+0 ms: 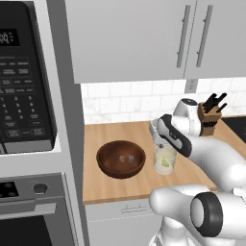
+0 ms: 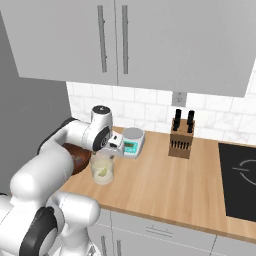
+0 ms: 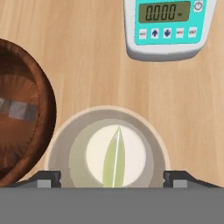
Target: Grab a lemon wedge from the fridge and one ice cube from the ice bowl, and put them in the glass of lemonade.
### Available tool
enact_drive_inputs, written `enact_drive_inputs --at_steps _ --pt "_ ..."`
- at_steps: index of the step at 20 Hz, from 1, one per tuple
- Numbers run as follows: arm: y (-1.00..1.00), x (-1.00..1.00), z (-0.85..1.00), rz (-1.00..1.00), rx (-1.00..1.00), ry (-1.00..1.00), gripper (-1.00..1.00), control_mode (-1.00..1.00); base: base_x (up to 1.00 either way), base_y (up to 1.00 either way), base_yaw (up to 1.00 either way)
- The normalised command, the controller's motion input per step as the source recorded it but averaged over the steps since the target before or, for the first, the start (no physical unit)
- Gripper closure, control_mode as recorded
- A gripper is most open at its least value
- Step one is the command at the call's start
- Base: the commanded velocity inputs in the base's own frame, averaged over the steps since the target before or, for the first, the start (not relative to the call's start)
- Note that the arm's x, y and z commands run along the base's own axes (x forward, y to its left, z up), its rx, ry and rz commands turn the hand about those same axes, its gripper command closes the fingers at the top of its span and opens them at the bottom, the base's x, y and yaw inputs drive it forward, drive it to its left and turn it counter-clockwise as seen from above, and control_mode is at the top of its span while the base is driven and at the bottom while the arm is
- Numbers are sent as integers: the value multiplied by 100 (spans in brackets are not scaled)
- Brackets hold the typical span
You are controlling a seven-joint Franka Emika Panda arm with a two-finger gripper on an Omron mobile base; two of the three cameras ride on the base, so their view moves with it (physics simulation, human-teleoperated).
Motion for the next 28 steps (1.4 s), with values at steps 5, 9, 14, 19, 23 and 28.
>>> enact_drive_inputs --at_steps 5,9,14,19,23,28 --pt "0 0 5 0 0 0 -100 -100 0 0 0" --pt "0 0 17 0 1 -2 -100 -100 0 0 0" --pt "2 -10 27 0 1 -8 -100 -100 0 0 0" --pt "27 -6 7 1 0 -4 -100 -100 0 0 0" --pt "58 -5 0 2 0 0 -100 -100 0 0 0" --pt "66 19 -4 6 -4 12 -100 -100 0 0 0"
